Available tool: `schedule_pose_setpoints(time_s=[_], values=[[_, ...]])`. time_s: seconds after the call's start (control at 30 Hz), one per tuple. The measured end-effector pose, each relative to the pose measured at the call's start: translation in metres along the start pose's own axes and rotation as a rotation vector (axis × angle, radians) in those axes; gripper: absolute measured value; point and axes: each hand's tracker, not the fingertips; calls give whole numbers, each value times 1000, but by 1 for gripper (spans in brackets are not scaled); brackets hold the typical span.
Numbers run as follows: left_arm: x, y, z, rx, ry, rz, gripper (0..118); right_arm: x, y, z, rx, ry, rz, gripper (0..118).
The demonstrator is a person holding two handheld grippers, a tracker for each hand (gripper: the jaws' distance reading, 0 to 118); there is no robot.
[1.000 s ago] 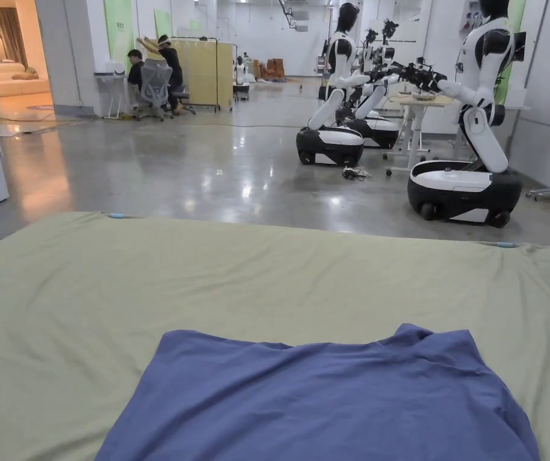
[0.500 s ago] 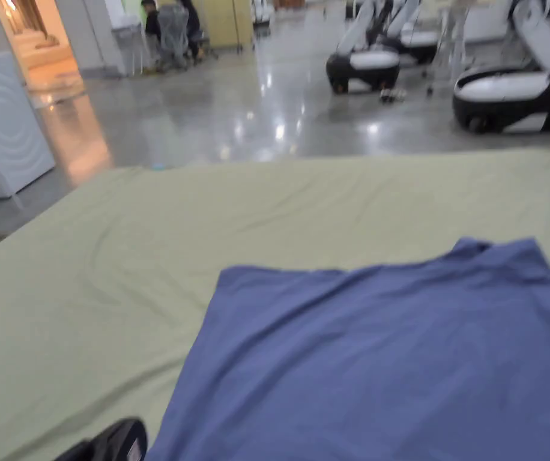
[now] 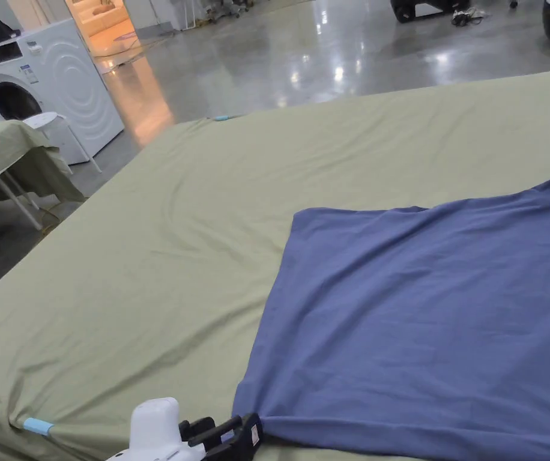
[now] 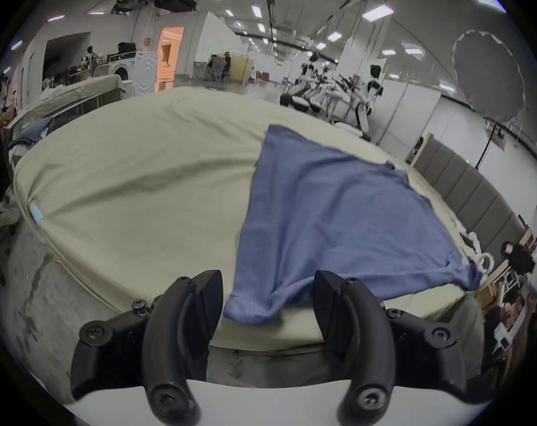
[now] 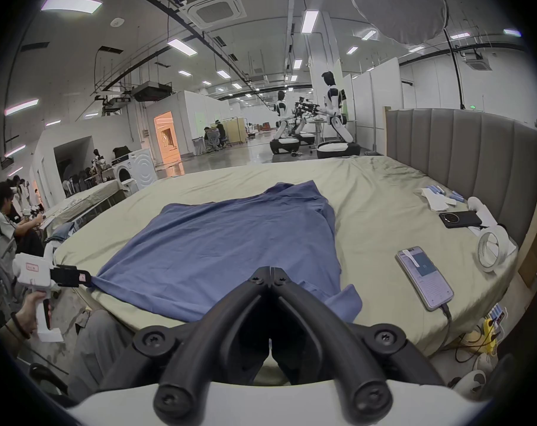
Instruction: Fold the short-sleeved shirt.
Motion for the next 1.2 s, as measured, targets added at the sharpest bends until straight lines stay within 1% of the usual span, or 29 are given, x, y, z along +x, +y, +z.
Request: schedule_pose_setpoints(time_s=[0.03,0.1,0.13,0.17,0.2,0.27,0.37,0.4,0.43,0.47,0.5,0.53,0.57,0.63,0.67,0.7,0.8,0.97,1.0,1.07,1.1,1.13,1.2], values=[[3,1,-3,-32,32,-17,56,1,0,0,-4,-9,-2,0],[10,2,-11,-49,39,-28,37,5,-1,1,-16,-24,-5,0],[14,3,-10,-42,60,-48,33,7,-2,1,-19,-34,-4,0],[18,9,-10,-46,70,-82,24,9,-3,2,-23,-43,-3,0],[22,16,-12,-65,76,-108,17,11,-4,2,-30,-54,-3,0],[29,17,-15,-69,80,-114,16,16,-6,2,-40,-76,-7,0],[39,28,-16,-89,115,-215,16,24,-10,2,-61,-120,-21,0],[42,30,-17,-99,119,-233,16,27,-13,2,-69,-152,-38,12],[43,31,-18,-103,119,-241,16,30,-16,2,-79,-155,-58,19],[40,34,-18,-105,117,-238,16,37,-18,0,-115,-132,-110,29],[40,34,-19,-109,116,-236,16,44,-21,-4,-165,-133,-151,39],[40,34,-19,-112,115,-232,16,47,-24,-7,-192,-144,-176,71],[40,34,-19,-113,113,-229,16,50,-28,-6,-191,-155,-188,92],[44,35,-16,-112,111,-230,16,52,-32,-8,-201,-154,-193,90],[45,35,-15,-111,110,-231,16,52,-34,-12,-222,-159,-193,91],[47,35,-15,-110,112,-234,16,57,-40,-15,-242,-166,-181,91],[54,37,-12,-110,119,-241,16,58,-49,-34,-338,-181,-148,91],[57,36,-10,-102,118,-236,16,58,-57,-58,-427,-130,-101,88],[55,36,-9,-101,117,-233,16,58,-57,-61,-433,-123,-94,82],[56,36,-8,-99,116,-229,16,58,-56,-67,-447,-120,-84,59],[56,35,-8,-97,115,-230,16,58,-56,-69,-452,-118,-85,39],[55,35,-8,-95,116,-233,16,60,-56,-72,-460,-113,-91,27],[57,35,-7,-92,119,-238,16,62,-55,-73,-465,-87,-101,11]])
